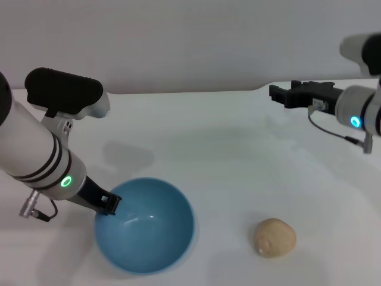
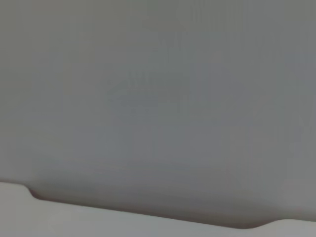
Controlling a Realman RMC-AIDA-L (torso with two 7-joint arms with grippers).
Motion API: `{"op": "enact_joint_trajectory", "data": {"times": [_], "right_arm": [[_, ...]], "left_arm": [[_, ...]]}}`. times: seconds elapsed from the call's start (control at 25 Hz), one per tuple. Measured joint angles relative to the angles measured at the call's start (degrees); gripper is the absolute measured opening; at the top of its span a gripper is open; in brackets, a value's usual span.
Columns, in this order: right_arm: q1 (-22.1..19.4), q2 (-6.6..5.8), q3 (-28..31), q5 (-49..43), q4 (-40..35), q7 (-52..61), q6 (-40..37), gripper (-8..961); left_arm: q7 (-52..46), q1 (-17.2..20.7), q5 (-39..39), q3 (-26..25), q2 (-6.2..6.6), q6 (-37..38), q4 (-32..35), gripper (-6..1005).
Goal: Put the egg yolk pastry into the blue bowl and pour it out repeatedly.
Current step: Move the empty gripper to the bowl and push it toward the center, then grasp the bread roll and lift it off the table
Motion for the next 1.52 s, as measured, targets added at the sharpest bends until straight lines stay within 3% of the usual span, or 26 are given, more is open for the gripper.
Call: {"op": "enact_joint_trajectory", "data": {"times": [0.08, 0.32, 0.36, 0.44, 0.6, 0.84, 1.12, 1.36, 1.52], "right_arm": [[-2.0, 2.38, 9.6, -5.5, 3.6, -2.0, 9.1, 494], [-6.3, 13.72, 41.4, -9.7, 13.0, -21.7, 36.8, 494], [-5.9, 15.06, 45.7, -9.7, 13.6, -23.8, 41.2, 494], [-4.5, 16.47, 52.2, -9.7, 14.0, -26.4, 49.9, 494], [-2.4, 16.16, 54.9, -9.9, 13.9, -27.0, 59.6, 495], [0.2, 15.29, 55.0, -10.3, 14.1, -27.2, 73.1, 495], [1.6, 15.12, 54.1, -10.4, 14.3, -27.7, 86.3, 495], [1.7, 15.13, 50.3, -10.7, 14.2, -27.8, 90.7, 495], [1.7, 15.68, 47.3, -16.0, 14.0, -26.9, 91.7, 494]], "left_arm": [[0.0, 0.0, 0.0, 0.0, 0.01, 0.0, 0.0, -1], [0.1, 0.0, 0.0, 0.0, 0.01, -0.1, 0.0, -1], [0.1, 0.0, 0.0, 0.0, 0.01, -0.2, 0.0, -1], [0.2, -0.1, 0.0, 0.1, 0.01, -0.4, 0.0, -1], [0.2, -0.1, 0.0, 0.3, 0.01, -0.6, 0.0, -1], [0.2, -0.3, 0.0, 0.6, 0.01, -0.8, 0.0, 0], [0.2, -0.3, 0.0, 1.5, -0.12, -1.4, 0.0, 0], [0.3, -0.4, 0.0, 1.5, -0.17, -1.5, 0.0, 0], [0.3, -0.6, 0.0, 1.6, -0.17, -1.5, 0.0, -1]]}}
